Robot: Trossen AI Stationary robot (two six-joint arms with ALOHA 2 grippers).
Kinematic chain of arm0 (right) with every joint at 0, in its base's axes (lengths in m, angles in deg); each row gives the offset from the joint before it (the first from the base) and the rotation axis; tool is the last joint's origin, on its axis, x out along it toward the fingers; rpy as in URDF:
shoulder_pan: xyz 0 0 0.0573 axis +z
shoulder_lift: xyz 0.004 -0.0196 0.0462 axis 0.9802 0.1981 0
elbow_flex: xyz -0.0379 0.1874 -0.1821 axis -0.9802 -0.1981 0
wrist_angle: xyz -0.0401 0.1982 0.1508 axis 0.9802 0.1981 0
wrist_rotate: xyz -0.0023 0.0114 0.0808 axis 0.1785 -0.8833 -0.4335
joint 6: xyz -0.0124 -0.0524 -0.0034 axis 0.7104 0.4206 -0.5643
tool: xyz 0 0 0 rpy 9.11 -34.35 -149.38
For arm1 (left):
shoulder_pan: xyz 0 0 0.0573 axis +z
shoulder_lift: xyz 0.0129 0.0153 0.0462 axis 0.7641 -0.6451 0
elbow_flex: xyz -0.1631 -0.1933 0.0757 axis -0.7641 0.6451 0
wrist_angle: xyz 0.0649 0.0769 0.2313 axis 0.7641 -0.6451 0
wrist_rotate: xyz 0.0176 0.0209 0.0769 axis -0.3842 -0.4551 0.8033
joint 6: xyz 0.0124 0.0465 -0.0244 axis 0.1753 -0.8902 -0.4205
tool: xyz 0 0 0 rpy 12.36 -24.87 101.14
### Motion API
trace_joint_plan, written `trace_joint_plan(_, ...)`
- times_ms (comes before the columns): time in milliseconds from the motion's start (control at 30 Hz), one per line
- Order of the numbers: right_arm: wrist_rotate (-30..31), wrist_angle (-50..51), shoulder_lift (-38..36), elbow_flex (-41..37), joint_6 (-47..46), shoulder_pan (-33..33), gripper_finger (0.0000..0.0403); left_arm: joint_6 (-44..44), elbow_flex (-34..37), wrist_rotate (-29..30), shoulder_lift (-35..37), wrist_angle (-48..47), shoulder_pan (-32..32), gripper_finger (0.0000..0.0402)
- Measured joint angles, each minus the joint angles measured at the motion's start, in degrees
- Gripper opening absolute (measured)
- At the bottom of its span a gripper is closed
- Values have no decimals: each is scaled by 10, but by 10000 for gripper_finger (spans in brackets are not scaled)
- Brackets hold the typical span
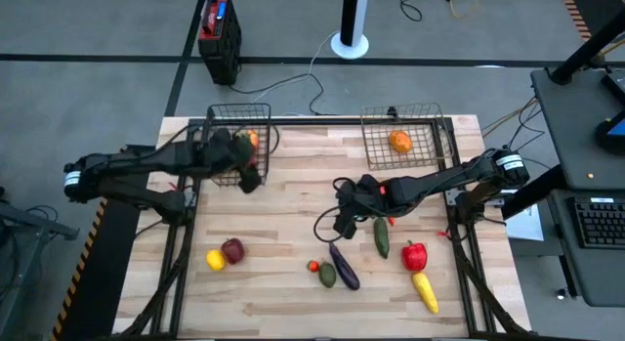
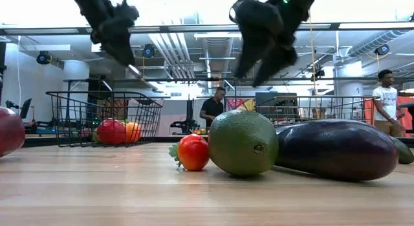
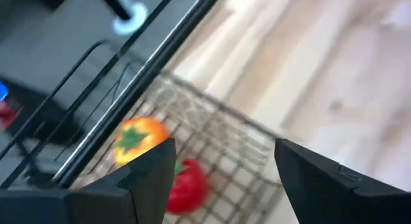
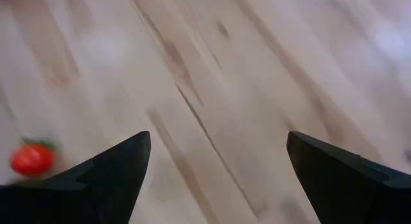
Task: Sort produce into baskets
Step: Put the carrot into the right wire basket
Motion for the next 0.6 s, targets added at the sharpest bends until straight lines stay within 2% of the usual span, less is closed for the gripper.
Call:
trace_joint_plan(200,-50,119,0,0,-76,-1,357,36,0,43,16,13,-116,246)
trace_joint_plan(600,-79,273,0,-12,-138,-24,353,128,1,177,11,35,-317,246)
